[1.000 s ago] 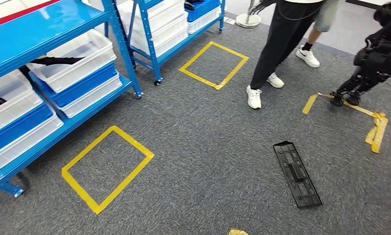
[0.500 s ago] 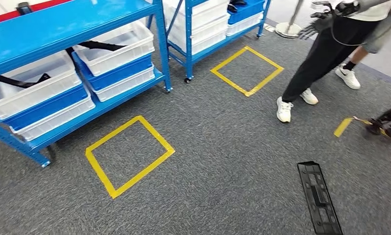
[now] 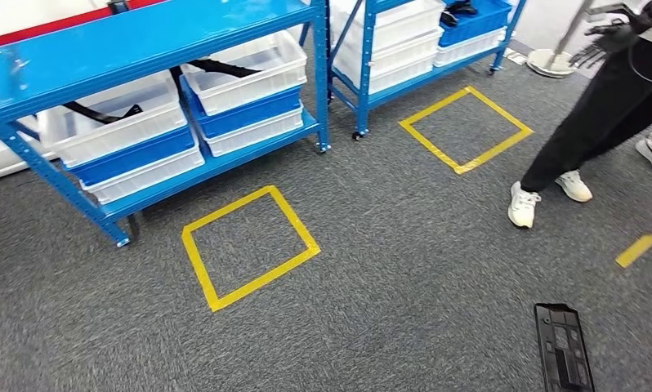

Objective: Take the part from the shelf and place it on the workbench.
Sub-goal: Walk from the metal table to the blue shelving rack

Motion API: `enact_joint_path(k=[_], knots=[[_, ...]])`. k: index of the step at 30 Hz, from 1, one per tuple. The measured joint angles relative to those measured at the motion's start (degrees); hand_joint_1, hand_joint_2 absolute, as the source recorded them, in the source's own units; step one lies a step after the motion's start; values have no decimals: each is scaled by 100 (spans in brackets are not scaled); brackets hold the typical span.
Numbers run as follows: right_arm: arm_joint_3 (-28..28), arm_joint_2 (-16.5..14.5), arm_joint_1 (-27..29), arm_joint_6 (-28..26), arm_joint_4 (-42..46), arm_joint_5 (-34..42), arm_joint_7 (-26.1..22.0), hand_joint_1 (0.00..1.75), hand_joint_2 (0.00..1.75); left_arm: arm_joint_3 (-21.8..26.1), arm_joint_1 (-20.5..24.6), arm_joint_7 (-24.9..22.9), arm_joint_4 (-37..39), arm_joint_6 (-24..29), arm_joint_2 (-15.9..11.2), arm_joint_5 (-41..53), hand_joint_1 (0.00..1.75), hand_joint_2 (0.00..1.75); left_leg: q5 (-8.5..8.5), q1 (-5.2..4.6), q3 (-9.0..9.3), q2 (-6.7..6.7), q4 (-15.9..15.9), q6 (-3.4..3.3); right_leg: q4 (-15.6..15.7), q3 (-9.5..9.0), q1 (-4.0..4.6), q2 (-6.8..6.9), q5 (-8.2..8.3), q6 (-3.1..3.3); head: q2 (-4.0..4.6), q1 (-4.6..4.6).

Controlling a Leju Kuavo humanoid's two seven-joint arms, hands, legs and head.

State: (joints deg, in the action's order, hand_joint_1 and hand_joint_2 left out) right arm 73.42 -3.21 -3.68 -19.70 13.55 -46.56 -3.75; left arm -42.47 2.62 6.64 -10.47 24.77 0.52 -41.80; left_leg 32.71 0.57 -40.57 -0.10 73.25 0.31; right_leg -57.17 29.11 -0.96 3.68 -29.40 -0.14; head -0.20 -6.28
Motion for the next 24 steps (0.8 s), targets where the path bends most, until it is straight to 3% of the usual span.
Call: enact_joint_path(k=[1,2,4,5,7,8,10,11,12,14,16,18,20,21,22,24], knots=[[-5,3,-7,5,0,-4,-7,0,0,2,-4,9,0,1,-2,-8,0,0,-168,-5,153,40,-273,-25,1,-5,10,70,-12,7,0,0],[-15,4,-15,14,0,-9,-16,0,0,3,-1,16,0,3,-6,-13,0,0,-352,-22,386,154,-676,-69,1,-20,20,135,-27,11,0,-1],[-38,2,-23,28,-1,-14,-35,0,0,6,28,24,-2,7,-20,-14,0,0,-550,-84,755,415,-1338,-157,-1,-62,60,257,-65,-16,0,3],[-49,3,-30,33,-2,-16,-43,0,0,6,40,27,-3,9,-25,-14,0,0,-566,-116,827,485,-1485,-189,1,-89,74,320,-79,-36,0,4],[-65,8,-54,33,-2,-17,-51,0,0,5,41,30,-4,13,-30,-13,0,0,-572,-145,814,381,-1534,-229,18,-129,85,446,-92,-80,0,5],[-73,14,-70,33,-2,-17,-55,0,0,5,30,31,-5,14,-28,-13,0,0,-603,-129,822,312,-1568,-248,4,-141,81,405,-107,-108,0,6],[-84,16,-83,33,-5,-17,-59,0,0,5,24,31,-5,16,-26,-13,0,0,-673,-77,841,171,-1645,-295,-256,-28,68,70,-265,-126,0,7],[-85,23,-73,33,-7,-17,-60,0,0,6,30,32,-5,19,-22,-13,0,0,-698,-52,843,99,-1666,-310,-569,125,49,-146,-417,-110,0,11],[-85,29,-57,33,-8,-17,-60,0,0,6,38,32,-5,21,-22,-12,0,0,-708,-47,829,16,-1669,-325,-966,319,38,-276,-591,-88,0,11],[-85,49,-28,33,-9,-17,-60,0,0,5,46,33,-7,23,-16,-12,0,0,-717,-42,807,-119,-1667,-332,-1609,638,21,-340,-821,-79,0,14],[-85,55,-23,33,-9,-17,-60,0,0,5,43,33,-7,23,-13,-12,0,0,-719,-39,803,-163,-1666,-332,-1790,730,19,-343,-866,-91,0,14],[-85,55,-22,33,-9,-17,-60,0,0,5,42,33,-7,23,-13,-12,0,0,-719,-39,804,-169,-1666,-331,-1804,739,18,-343,-865,-95,0,14],[-85,60,-17,33,-9,-17,-58,0,0,5,35,33,-7,23,-9,-12,0,0,-722,-29,808,-235,-1664,-324,-1779,750,8,-344,-806,-144,0,14],[-85,64,-17,33,-9,-18,-58,0,0,5,32,33,-7,22,-4,-12,0,0,-720,-9,814,-327,-1654,-301,-1459,619,-21,-382,-632,-232,0,14],[-86,66,-20,32,-15,-19,-57,0,0,5,29,35,-7,17,-5,-13,0,0,-706,2,795,-467,-1621,-241,-1029,450,-55,-483,-428,-278,0,13],[-86,66,-30,26,-27,-14,-50,0,0,5,16,38,-8,8,-13,-14,0,0,-695,30,749,-740,-1569,-103,-214,98,-110,-637,-69,-288,0,13]])
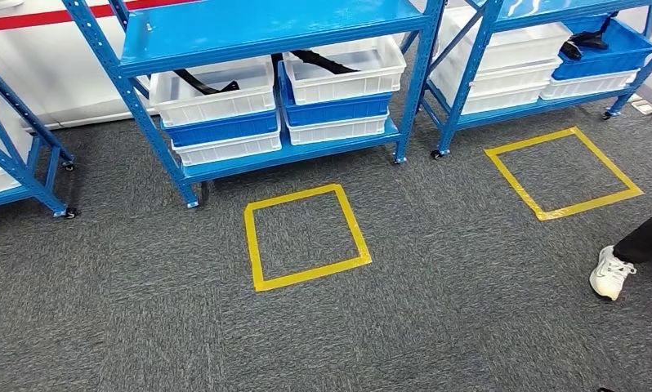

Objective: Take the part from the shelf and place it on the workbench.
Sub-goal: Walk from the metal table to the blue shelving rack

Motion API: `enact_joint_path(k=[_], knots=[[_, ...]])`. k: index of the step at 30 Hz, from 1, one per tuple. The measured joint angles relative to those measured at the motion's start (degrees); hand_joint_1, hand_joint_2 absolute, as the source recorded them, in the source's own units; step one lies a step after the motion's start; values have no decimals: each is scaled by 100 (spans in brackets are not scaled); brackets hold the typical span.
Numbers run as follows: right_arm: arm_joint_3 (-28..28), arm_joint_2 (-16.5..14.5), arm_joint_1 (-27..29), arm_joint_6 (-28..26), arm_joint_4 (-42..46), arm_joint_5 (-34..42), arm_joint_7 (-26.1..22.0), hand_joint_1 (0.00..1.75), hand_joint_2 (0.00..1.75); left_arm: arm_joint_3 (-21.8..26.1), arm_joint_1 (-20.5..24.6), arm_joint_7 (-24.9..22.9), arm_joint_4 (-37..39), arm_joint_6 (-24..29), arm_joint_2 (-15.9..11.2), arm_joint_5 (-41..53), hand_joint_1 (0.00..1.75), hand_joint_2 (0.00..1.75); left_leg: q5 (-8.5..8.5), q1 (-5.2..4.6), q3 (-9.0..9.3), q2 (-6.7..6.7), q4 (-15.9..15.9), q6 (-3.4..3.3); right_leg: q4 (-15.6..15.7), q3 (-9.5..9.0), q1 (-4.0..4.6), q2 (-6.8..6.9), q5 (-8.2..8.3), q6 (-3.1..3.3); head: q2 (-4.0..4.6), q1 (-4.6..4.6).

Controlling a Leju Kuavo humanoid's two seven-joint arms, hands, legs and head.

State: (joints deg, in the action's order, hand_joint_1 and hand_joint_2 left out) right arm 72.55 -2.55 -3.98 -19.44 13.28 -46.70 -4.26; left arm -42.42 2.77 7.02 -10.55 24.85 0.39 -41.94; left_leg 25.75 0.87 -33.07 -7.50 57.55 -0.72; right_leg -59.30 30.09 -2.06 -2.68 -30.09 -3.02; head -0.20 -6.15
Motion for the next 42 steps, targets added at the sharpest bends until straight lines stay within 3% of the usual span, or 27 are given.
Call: enact_joint_path(k=[1,3,5,7,8,9,10,12,14,16,18,20,22,23,24,26,27,29,31,33,35,37,38,39,40,42], knots=[[-1,-4,-7,-2,-6,3,3,0,0,0,-11,2,0,-5,-7,-1,0,0,9,4,-33,-53,30,55,107,-47,-14,-10,42,72,0,-2],[-1,-4,-12,-8,-6,6,7,0,0,0,-17,2,1,-10,-4,-1,0,0,151,5,-150,196,254,93,116,-66,-23,132,67,159,0,-21],[-1,-4,0,-15,-6,8,9,0,0,0,7,2,1,-13,-1,-1,0,0,528,-11,-480,580,932,115,119,-63,12,293,63,219,0,-46],[0,-3,13,-27,-6,24,17,0,0,-1,17,-4,-1,-13,2,1,0,0,791,-8,-823,715,1617,118,119,-58,57,473,44,252,0,-53],[1,-2,11,-33,-6,34,22,0,0,-2,13,-9,-1,-13,5,2,0,0,769,-10,-863,732,1698,104,119,-56,75,555,34,264,0,-54],[1,-1,5,-38,-6,45,25,0,0,-2,9,-14,-1,-13,8,3,0,0,649,-17,-787,752,1561,76,119,-56,93,631,24,276,0,-54],[1,-4,-4,-41,-6,52,26,0,0,-2,9,-17,-1,-13,9,4,0,0,470,-35,-597,815,1222,27,120,-62,108,700,11,283,0,-54],[2,-17,-15,-44,-7,57,26,0,0,-2,29,-19,-1,-13,1,7,0,0,213,-107,-161,1077,459,-97,121,-91,148,810,-25,277,0,-50],[3,-30,-31,-69,-8,66,26,0,0,-3,49,-19,-1,-11,-8,14,0,0,174,-173,16,1216,137,-170,126,-123,167,905,-57,235,0,-47],[4,-39,-65,-115,-8,92,21,0,0,-4,41,-19,-1,-4,-9,23,0,0,144,-174,29,1118,82,-201,146,-174,168,973,-70,183,0,-49],[7,-54,-82,-157,-9,114,11,0,0,-4,33,-22,-1,9,3,31,0,0,68,-135,87,1041,-37,-241,-5,-147,166,755,-169,162,0,-42],[15,-61,-56,-182,-12,122,6,0,0,-4,47,-27,-1,21,17,39,0,0,18,-107,115,960,-105,-267,-600,141,143,418,-438,183,0,-36],[22,-58,-20,-191,-13,126,5,0,0,-4,57,-31,-1,32,27,43,0,0,15,-99,109,863,-105,-272,-1308,531,115,300,-674,167,0,-37],[24,-55,-7,-194,-13,126,4,0,0,-5,55,-32,-1,40,36,44,0,0,20,-90,114,819,-102,-265,-1437,631,99,290,-670,115,0,-37],[25,-55,0,-195,-13,126,2,0,0,-5,51,-33,-1,49,42,44,0,0,29,-75,125,778,-96,-249,-1325,618,77,288,-559,33,0,-37],[24,-57,5,-196,-13,124,-3,0,0,-5,48,-34,-1,58,50,22,0,0,70,-42,144,711,-54,-184,-572,330,5,293,-165,-151,0,-32],[23,-63,-1,-197,-13,122,-4,0,0,-2,49,-38,-1,54,49,-9,0,0,115,-44,143,687,-16,-134,-213,186,-14,291,-13,-190,0,-25],[23,-78,-15,-208,-14,120,-5,0,0,8,50,-50,-1,39,43,-68,0,0,237,-61,140,661,28,-35,101,68,-19,296,58,-105,0,-19],[23,-88,-22,-222,-15,122,-3,0,0,15,48,-62,-1,25,38,-92,0,0,335,-60,170,656,18,35,103,47,-8,297,-1,51,0,-23],[24,-95,-15,-243,-14,125,1,0,0,14,43,-71,-1,14,38,-93,0,0,413,-36,132,683,157,83,111,-41,-27,292,-13,150,0,-32],[24,-103,-4,-267,-13,126,2,0,0,13,40,-80,-1,-3,35,-78,0,0,631,-22,-185,720,741,132,117,-149,-34,296,-41,227,0,-42],[24,-108,4,-278,-13,132,3,0,0,11,26,-98,-1,-18,33,-68,0,0,842,-22,-738,733,1548,160,117,-229,-14,301,-129,261,0,-45],[24,-109,10,-279,-13,136,5,0,0,11,14,-107,-1,-20,33,-66,0,0,805,-22,-956,733,1762,153,117,-276,-3,298,-189,265,0,-46],[25,-110,19,-281,-13,140,7,0,0,11,0,-115,-1,-22,33,-65,0,0,646,-25,-1067,733,1754,132,118,-339,8,293,-253,264,0,-47],[25,-110,26,-282,-13,142,8,0,0,11,-10,-120,-1,-22,31,-65,0,0,383,-30,-1051,733,1504,96,120,-418,16,287,-320,261,0,-46],[26,-130,33,-284,-14,144,8,0,0,11,-22,-121,4,-22,10,-64,0,0,-179,-70,-830,741,743,-22,140,-587,29,276,-459,235,0,-35]])
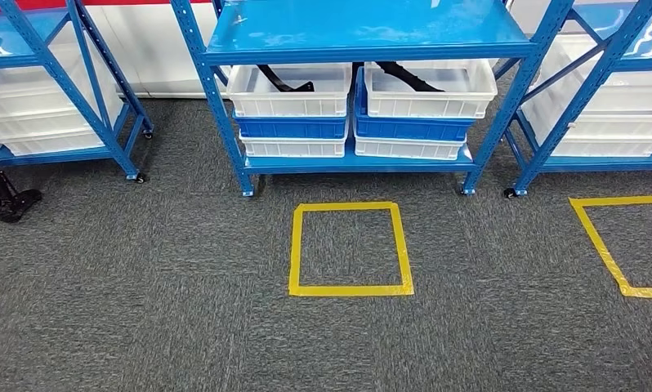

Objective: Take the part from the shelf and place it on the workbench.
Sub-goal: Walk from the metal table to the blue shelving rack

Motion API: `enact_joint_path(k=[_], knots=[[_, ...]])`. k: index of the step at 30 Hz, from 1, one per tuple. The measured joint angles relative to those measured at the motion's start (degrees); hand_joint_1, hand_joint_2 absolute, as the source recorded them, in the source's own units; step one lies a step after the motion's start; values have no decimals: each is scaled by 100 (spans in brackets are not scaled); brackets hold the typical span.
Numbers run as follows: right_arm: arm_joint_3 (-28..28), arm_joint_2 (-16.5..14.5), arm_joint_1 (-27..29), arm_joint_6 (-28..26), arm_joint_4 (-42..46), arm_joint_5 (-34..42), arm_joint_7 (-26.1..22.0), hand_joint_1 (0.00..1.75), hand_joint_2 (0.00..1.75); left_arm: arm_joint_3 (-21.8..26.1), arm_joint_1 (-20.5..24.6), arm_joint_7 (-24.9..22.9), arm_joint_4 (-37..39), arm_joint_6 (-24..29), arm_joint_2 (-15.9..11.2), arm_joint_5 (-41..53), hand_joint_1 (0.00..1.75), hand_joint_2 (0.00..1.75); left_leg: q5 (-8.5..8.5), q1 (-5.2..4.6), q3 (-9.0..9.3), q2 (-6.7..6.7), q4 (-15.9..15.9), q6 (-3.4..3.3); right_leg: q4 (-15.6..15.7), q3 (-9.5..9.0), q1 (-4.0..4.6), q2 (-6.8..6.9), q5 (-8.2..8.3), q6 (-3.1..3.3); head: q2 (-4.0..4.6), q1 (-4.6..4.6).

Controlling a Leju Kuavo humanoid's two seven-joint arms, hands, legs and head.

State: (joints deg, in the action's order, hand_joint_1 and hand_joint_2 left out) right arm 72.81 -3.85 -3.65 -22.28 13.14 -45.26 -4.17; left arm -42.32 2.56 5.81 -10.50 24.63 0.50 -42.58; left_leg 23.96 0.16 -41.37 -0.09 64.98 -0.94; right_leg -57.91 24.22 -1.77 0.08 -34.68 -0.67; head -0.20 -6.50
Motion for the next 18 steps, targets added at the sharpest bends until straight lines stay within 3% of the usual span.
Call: enact_joint_path(k=[2,5,6,7,8,10,12,13,14,15,16,17,18], knots=[[0,-26,-12,-2,-1,2,0,0,0,-1,4,0,9,2,-17,3,0,0,-204,-66,174,8,-406,-120,67,-128,9,-9,-98,-64,0,11],[1,-32,-31,-4,-1,13,2,0,0,-2,27,1,9,9,-21,6,0,0,-103,-95,361,-10,-555,-227,-24,-228,14,-9,28,-293,0,12],[1,-33,-35,-4,-1,15,3,0,0,-2,31,1,8,10,-21,6,0,0,-76,-82,465,-18,-644,-255,-260,-130,20,-11,114,-353,0,14],[2,-33,-42,-4,-1,17,3,0,0,-2,32,2,7,10,-21,7,0,0,-50,-67,571,-24,-721,-274,-594,72,25,-13,160,-371,0,21],[2,-33,-46,-4,-1,18,4,0,0,-2,34,2,5,11,-21,8,0,0,-11,-54,662,-28,-775,-287,-963,337,27,-13,120,-339,0,26],[3,-24,-49,-4,-1,19,5,0,0,-2,34,2,5,10,-16,11,0,0,101,-55,807,-50,-807,-297,-1491,840,37,-13,-182,-241,0,33],[5,-8,-35,-4,0,19,7,0,0,-2,30,2,5,9,-3,13,0,0,231,-49,968,-79,-807,-275,-1487,1112,39,-12,-432,-258,0,34],[5,-3,-29,-4,0,19,8,0,0,-2,29,2,5,9,4,13,0,0,296,-41,1058,-92,-806,-257,-1274,1138,31,-11,-373,-335,0,34],[7,-2,-21,-4,0,19,9,0,0,-2,28,2,5,9,8,13,0,0,363,-30,1144,-101,-805,-231,-930,1098,16,-10,-151,-454,0,36],[10,-4,-14,-4,-1,19,9,0,0,-2,28,2,7,10,8,13,0,0,432,-28,1215,-107,-799,-195,-598,1039,1,-1,179,-569,0,40],[13,-10,-13,-4,-1,20,10,0,0,-2,29,2,9,10,7,13,0,0,499,-33,1274,-109,-787,-160,-326,981,-2,14,447,-597,0,45],[16,-15,-15,-4,-1,20,11,0,0,-2,33,2,11,11,4,13,0,0,560,-42,1301,-108,-777,-124,-160,929,2,23,659,-556,0,44],[18,-19,-18,-4,-1,21,13,0,0,-2,37,1,14,11,2,13,0,0,600,-52,1329,-106,-756,-92,-124,910,13,30,756,-450,0,41]])
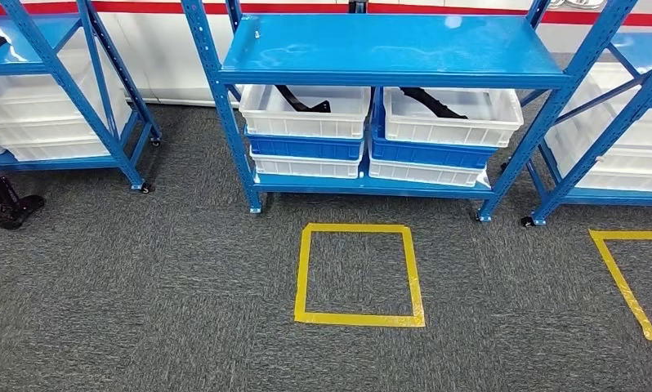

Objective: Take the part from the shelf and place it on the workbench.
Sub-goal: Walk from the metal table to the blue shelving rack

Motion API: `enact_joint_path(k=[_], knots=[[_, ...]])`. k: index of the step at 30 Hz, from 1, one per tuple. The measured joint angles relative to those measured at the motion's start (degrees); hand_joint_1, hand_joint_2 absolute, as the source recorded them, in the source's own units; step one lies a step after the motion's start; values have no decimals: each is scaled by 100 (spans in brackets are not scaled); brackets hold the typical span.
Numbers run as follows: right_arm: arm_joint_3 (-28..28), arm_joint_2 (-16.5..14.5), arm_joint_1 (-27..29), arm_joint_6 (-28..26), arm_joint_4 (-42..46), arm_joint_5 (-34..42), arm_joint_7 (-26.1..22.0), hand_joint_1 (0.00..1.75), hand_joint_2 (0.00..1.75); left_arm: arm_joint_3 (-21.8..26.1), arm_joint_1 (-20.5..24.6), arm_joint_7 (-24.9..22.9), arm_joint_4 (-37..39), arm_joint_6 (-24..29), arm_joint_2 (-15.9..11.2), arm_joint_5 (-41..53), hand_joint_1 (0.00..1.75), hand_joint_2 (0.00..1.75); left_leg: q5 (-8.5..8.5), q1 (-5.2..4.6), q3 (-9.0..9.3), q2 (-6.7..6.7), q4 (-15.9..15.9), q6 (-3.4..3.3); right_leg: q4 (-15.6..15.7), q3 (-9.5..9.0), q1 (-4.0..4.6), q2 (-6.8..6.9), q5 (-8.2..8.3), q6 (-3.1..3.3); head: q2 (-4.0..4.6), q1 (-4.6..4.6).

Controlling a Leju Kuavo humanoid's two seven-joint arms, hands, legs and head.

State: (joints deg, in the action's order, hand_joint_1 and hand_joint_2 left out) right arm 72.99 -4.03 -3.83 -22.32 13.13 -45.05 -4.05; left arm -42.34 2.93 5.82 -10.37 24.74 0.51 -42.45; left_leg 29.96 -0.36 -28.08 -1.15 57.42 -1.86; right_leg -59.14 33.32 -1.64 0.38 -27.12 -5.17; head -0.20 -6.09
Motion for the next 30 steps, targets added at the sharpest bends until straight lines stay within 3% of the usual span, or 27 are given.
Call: enact_joint_path(k=[1,2,4,7,8,9,10,12,13,14,16,19,20,23,24,25,27,28,30], knots=[[1,-2,-4,0,1,2,1,0,0,0,5,-1,1,-1,-1,1,0,0,21,-2,18,2,17,20,13,-27,8,-3,-4,138,0,-2],[1,-3,-5,0,1,3,-1,0,0,0,9,-1,1,-1,-3,1,0,0,30,4,9,7,52,38,18,-59,-2,-14,17,223,0,-5],[1,-4,-4,0,2,5,-6,0,0,0,13,-1,1,-4,-4,8,0,0,71,23,-136,35,347,80,33,-121,-26,-18,-6,325,0,-3],[1,-1,-7,0,3,7,-14,0,0,-1,15,-4,1,-9,1,29,0,0,443,64,-779,75,1336,176,42,-179,-18,-16,-76,433,0,-7],[1,-1,-6,0,3,8,-14,0,0,-1,12,-7,1,-10,1,34,0,0,545,76,-975,78,1564,193,42,-198,-11,-18,-100,455,0,-7],[1,-1,-5,0,3,9,-15,0,0,-2,9,-10,1,-13,1,38,0,0,541,84,-1099,82,1635,199,42,-225,-6,-22,-126,469,0,-7],[1,-2,-2,0,3,10,-15,0,0,-2,7,-13,1,-15,-1,40,0,0,387,89,-1110,86,1489,190,43,-263,-3,-27,-155,469,0,-7],[1,-7,-1,0,3,11,-14,0,0,-2,9,-17,1,-19,-6,49,0,0,-132,86,-893,102,785,136,47,-339,-3,-37,-217,448,0,-5],[1,-13,-2,0,3,12,-14,0,0,-3,14,-19,0,-20,-11,51,0,0,-252,69,-780,114,472,102,52,-371,6,-42,-248,426,0,-1],[1,-18,-8,0,3,13,-14,0,0,-4,22,-20,-2,-21,-15,55,0,0,-278,47,-707,120,275,72,56,-377,12,-44,-275,398,0,-3],[1,-25,-19,-1,3,15,-14,0,0,-9,35,-22,-7,-22,-25,60,0,0,-147,-1,-682,114,204,26,84,-391,20,-41,-323,325,0,-1],[2,-22,-33,-3,4,26,-15,0,0,-13,21,-24,-14,-20,-28,67,0,0,-309,31,-483,97,44,-81,-56,-416,46,-37,-438,260,0,9],[3,-19,-36,-4,4,29,-15,0,0,-14,21,-25,-15,-20,-28,69,0,0,-351,48,-406,103,-8,-112,-288,-325,56,-38,-543,271,0,19],[4,-7,-27,-4,3,32,-15,0,0,-15,31,-27,-16,-22,-26,70,0,0,-289,29,-321,103,-24,-149,-1280,281,55,-38,-895,304,0,31],[5,-2,-19,-4,4,33,-15,0,0,-15,31,-27,-17,-24,-22,70,0,0,-256,21,-290,91,-22,-152,-1412,415,57,-38,-885,272,0,31],[5,2,-12,-4,4,33,-15,0,0,-15,28,-28,-17,-25,-19,70,0,0,-219,18,-249,78,-21,-149,-1321,441,58,-38,-768,219,0,31],[5,10,-2,-4,5,33,-15,0,0,-16,24,-31,-17,-26,-12,70,0,0,-132,19,-143,59,-18,-122,-598,206,54,-36,-322,112,0,33],[5,10,-3,-4,4,33,-15,0,0,-16,24,-32,-17,-26,-11,70,0,0,-81,6,-102,54,-14,-95,-247,66,62,-36,-138,100,0,34],[5,9,-9,-5,3,33,-15,0,0,-17,32,-33,-17,-23,-13,70,0,0,-2,-14,-55,49,-6,-37,65,-100,79,-38,14,180,0,27]])
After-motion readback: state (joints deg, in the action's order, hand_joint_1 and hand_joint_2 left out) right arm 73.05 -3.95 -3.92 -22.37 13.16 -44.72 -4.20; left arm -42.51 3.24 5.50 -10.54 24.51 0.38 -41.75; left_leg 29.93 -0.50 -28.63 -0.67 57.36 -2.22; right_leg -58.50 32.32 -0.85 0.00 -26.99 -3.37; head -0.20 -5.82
